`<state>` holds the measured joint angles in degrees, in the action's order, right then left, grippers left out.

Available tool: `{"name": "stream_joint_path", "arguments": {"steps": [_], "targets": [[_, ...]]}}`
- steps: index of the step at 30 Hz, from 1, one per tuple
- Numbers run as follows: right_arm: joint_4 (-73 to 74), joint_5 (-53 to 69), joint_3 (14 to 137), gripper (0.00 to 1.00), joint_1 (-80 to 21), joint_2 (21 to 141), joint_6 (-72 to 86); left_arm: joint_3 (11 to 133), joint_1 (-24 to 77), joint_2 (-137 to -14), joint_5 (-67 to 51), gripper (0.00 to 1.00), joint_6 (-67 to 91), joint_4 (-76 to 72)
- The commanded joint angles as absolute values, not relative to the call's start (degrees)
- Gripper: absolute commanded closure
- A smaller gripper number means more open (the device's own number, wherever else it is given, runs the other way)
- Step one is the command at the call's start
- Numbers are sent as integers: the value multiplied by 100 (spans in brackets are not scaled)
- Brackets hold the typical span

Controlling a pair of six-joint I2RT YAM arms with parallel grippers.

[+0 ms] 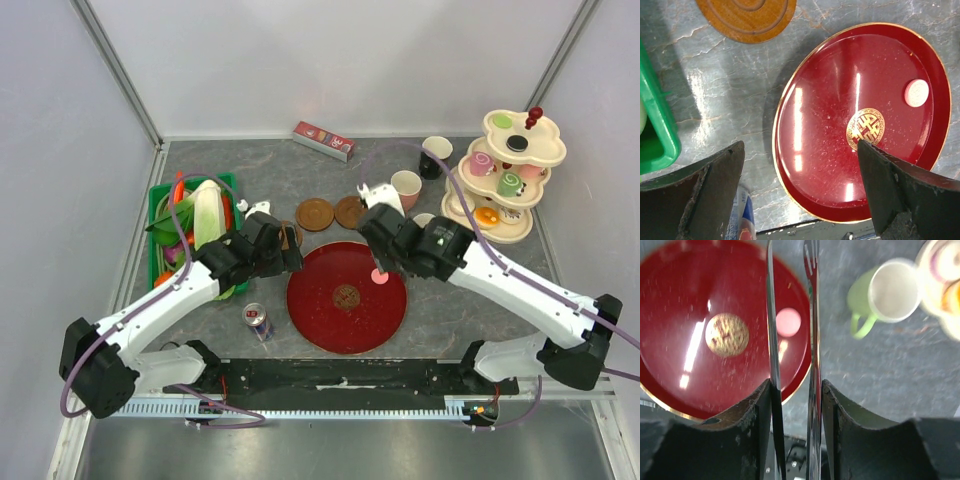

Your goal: Serve the afternoon tea

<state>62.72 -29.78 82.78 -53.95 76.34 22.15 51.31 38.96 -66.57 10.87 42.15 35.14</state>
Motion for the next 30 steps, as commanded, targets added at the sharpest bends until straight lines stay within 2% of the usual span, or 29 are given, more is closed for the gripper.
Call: {"name": "stream_joint_path", "arguments": {"steps": [1,10,18,30], "targets": [[6652,-2611,7753,51,-5931,7102,3171,4984,3876,-6364,1274,1,4386,3744],[7242,-2487,7058,48,-6706,7119,4034,4729,3867,-6091,1169,1,4509,3788],[7347,-2663,6750,43,-6820,7321,4368,4641,3859,-6055,1116,1,4544,3788],[7146,-3040,6600,42,-6829,7883,4544,4562,3867,-6021,1055,1,4535,3762]]}}
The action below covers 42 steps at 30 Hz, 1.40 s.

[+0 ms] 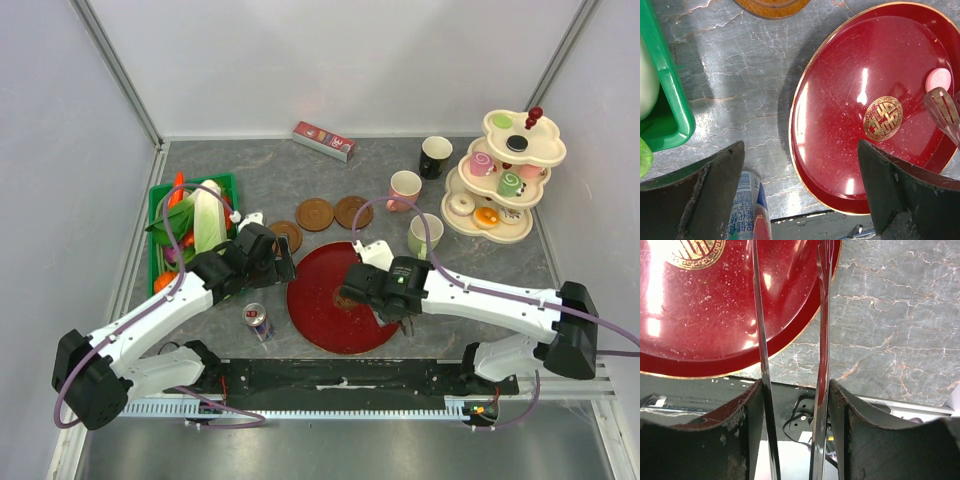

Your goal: Serve the afternoon tea

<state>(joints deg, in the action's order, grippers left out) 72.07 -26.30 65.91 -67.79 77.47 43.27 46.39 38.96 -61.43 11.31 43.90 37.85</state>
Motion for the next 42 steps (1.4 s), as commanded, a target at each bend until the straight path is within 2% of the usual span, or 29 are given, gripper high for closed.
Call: {"name": "stream_joint_path", "arguments": {"steps": [1,10,27,42], "targets": [[7128,-3067,6601,42,-6820,7927,4535,4553,3867,-6021,1055,1,4535,3762],[6979,-3199,6680,43,-6820,8384,4412,4509,3867,-5977,1063,1,4535,3753],[6565,-2874,6434,48,-6539,8350,4122,4465,3858,-5845,1072,1,4553,3771],[7189,-2760,6653,45,-6653,8657,3700,4430,3858,-5818,1143,1,4579,3832]]}}
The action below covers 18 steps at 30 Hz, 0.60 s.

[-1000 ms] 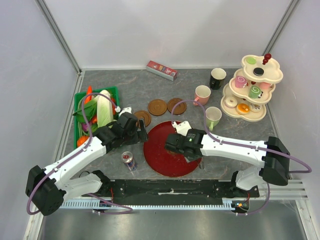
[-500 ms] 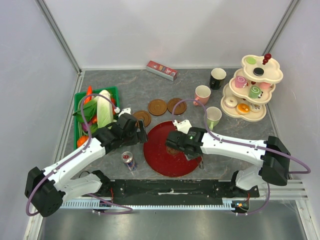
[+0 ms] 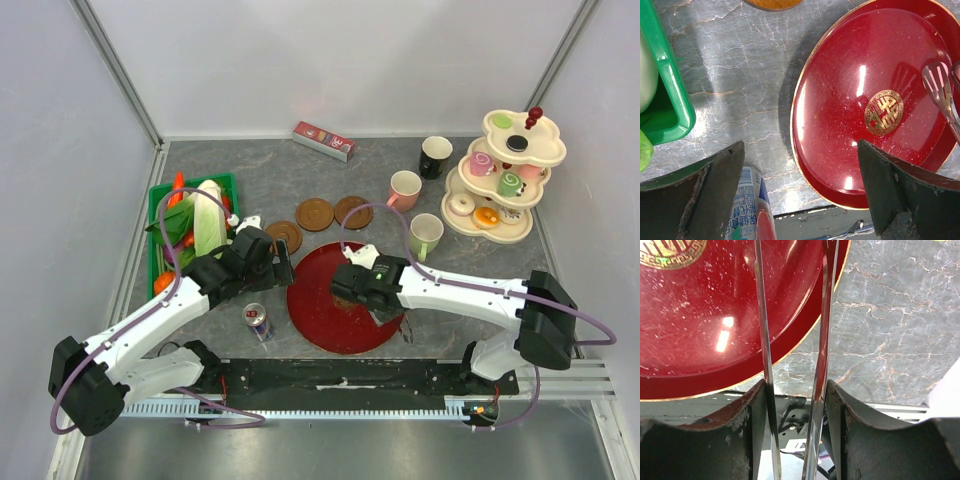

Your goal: Serve the afternoon tea

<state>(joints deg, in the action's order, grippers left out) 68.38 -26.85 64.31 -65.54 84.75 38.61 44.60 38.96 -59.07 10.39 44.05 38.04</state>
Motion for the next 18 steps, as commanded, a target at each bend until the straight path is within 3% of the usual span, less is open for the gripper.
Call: {"name": "stream_joint_path", "arguments": {"steps": [1,18], "targets": [[7224,-2768,6662,45,-6679,8701,3674,4430,3858,-5818,1143,1,4579,3832],[7470,-2839,6864,50,-6803,8956,3525,4412,3867,-5739,1186,1,4614,3885]]}}
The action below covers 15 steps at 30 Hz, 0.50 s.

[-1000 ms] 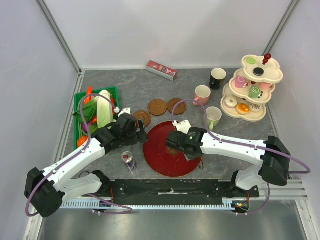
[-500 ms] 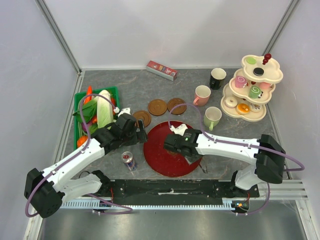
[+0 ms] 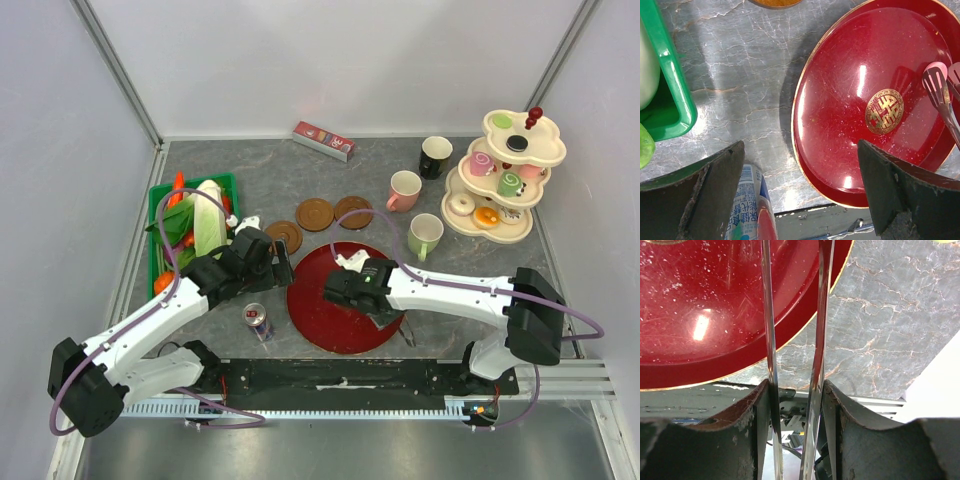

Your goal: Serve the afternoon tea

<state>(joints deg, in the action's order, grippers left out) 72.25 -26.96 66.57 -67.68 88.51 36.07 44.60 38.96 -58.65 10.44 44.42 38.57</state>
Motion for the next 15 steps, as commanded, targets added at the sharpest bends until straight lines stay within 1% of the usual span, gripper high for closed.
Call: {"name": "stream_joint_path", "arguments": {"steps": [1,6,15], "targets": [[7471,-2839,6864,50,-6820,8973,3498,4412,3858,-5739,1195,1,4614,3893],[7576,-2865,6899,48,-6891,9132,3437,4395,3876,-5704,1204,1,4623,3920],[7716,-2962,7057,54,-6926,9228,3428,4386,3859,-5634,1239,1,4632,3929]]}}
